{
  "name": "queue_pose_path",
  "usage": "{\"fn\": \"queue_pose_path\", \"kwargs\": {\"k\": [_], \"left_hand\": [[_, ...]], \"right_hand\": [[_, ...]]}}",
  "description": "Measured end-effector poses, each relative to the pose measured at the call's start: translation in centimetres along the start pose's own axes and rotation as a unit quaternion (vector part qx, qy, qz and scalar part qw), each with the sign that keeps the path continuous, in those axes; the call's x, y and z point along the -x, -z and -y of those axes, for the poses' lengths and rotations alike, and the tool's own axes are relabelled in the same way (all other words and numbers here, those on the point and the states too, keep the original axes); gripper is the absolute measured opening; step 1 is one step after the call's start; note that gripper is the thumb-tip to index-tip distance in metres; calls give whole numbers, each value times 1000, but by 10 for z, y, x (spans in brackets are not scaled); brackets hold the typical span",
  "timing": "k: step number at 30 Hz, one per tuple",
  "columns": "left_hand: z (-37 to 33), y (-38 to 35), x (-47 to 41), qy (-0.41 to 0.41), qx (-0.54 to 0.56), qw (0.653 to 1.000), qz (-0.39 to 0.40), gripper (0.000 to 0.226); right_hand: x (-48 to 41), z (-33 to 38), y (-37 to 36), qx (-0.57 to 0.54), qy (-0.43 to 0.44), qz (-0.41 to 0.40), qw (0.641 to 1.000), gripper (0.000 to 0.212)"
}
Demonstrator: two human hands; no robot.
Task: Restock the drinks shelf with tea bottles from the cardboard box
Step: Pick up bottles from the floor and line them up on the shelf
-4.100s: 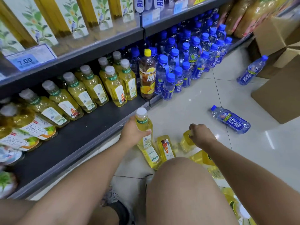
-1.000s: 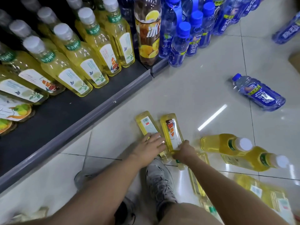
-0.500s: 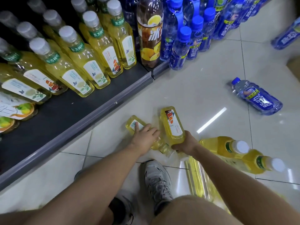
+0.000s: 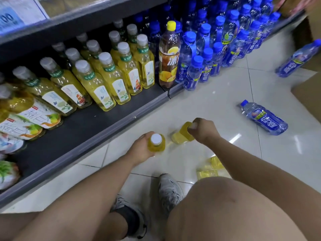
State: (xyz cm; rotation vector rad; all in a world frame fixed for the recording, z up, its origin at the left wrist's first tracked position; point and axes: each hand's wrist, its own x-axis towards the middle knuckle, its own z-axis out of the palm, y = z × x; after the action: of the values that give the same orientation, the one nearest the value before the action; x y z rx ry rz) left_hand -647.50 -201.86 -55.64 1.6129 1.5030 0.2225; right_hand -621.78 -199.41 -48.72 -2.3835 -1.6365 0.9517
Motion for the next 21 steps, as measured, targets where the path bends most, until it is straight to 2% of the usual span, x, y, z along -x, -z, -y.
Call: {"fn": "queue_pose_path", "kwargs": {"k": [2, 6, 8, 10, 12, 15, 18, 21], "left_hand": [[-9, 5, 2, 0, -16, 1000, 4, 77], [-27, 14, 13, 6, -15, 1000, 10, 104], [-34, 15, 20, 6, -75, 996, -51, 97], [-40, 15, 25, 11, -148, 983, -103, 80], [-46, 14, 26, 22, -173, 978, -111, 66], [-55, 12, 26, 25, -149, 982, -114, 51], [-56, 16, 25, 27, -107, 984, -143, 43], [-51, 24, 24, 34, -96, 982, -160, 47]], "right_hand": [[1, 5, -3, 19, 27, 0, 999, 17], [0, 16, -2, 76, 97, 38, 992, 34], [-1, 23, -1, 111, 125, 66, 984, 41], [-1, 27, -4, 128, 143, 67, 979, 37], [0, 27, -7, 124, 130, 59, 982, 44], [1, 23, -8, 99, 66, 37, 992, 62], [1, 24, -8, 82, 18, 15, 996, 55], [1, 29, -11, 68, 8, 17, 998, 50]]}}
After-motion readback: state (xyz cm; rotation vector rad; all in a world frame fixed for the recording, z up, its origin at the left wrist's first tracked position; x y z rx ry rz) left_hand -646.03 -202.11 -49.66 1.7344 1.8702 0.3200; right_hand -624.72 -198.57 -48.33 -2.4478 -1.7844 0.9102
